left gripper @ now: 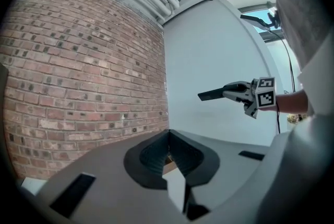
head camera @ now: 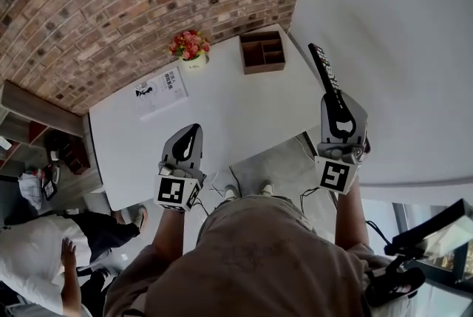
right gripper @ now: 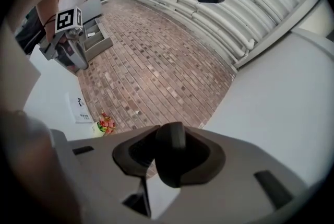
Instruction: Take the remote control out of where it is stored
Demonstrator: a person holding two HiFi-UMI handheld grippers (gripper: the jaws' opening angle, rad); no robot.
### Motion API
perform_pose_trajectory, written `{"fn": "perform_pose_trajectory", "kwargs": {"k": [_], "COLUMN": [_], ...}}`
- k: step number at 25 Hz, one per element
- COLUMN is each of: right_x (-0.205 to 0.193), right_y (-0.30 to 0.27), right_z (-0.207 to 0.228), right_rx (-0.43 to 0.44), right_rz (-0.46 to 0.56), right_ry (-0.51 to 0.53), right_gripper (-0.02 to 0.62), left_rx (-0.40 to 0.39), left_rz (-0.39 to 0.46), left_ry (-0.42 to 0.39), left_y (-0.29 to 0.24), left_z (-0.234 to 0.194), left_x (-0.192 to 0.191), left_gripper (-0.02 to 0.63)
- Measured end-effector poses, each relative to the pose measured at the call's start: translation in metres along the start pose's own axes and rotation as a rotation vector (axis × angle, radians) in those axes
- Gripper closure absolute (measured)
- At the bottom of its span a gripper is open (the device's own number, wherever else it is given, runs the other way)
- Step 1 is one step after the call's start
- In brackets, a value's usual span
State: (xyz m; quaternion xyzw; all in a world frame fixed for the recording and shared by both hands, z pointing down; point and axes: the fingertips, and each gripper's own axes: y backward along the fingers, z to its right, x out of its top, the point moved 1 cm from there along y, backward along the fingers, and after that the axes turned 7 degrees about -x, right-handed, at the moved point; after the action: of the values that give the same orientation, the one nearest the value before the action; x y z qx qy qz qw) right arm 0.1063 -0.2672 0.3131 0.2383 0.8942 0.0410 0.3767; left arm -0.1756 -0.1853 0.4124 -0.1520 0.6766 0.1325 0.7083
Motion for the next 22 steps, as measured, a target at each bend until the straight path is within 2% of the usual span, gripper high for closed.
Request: {"fn": "perform_pose_trajectory", "kwargs": {"k": [6,9,11,22], "right_x": [-0.013,-0.019,-0.019,-0.018], "right_y": [0.031,0.046,0.053,0.062], "right_z": [-0.007,-0.013,-0.016,-0.02], "right_rx": [-0.024,-0.068,-0.086,-0.057], "right_rz": [-0.039,-0.053,-0.05,-0.051], "right_ry": [-0.13,-0.305,-0.386,-0.472], "right_gripper": [0.476,0.476,0.476,0.476], "left_rx": [-0.001,0.009,0.008,0.009], "left_rz": [0.033,0.058,0.074,0.103], "left_ry": [-0.037,-0.035,-0.035,-0.031], "left_y": [-0.001,0.001,0.003,0.011], "left_z": [0.003,0.006,0.008,0.015], "left_x": [0.01,0.014,0.015,0.021], "left_gripper": [0.594,0.594,0.594,0.594]}}
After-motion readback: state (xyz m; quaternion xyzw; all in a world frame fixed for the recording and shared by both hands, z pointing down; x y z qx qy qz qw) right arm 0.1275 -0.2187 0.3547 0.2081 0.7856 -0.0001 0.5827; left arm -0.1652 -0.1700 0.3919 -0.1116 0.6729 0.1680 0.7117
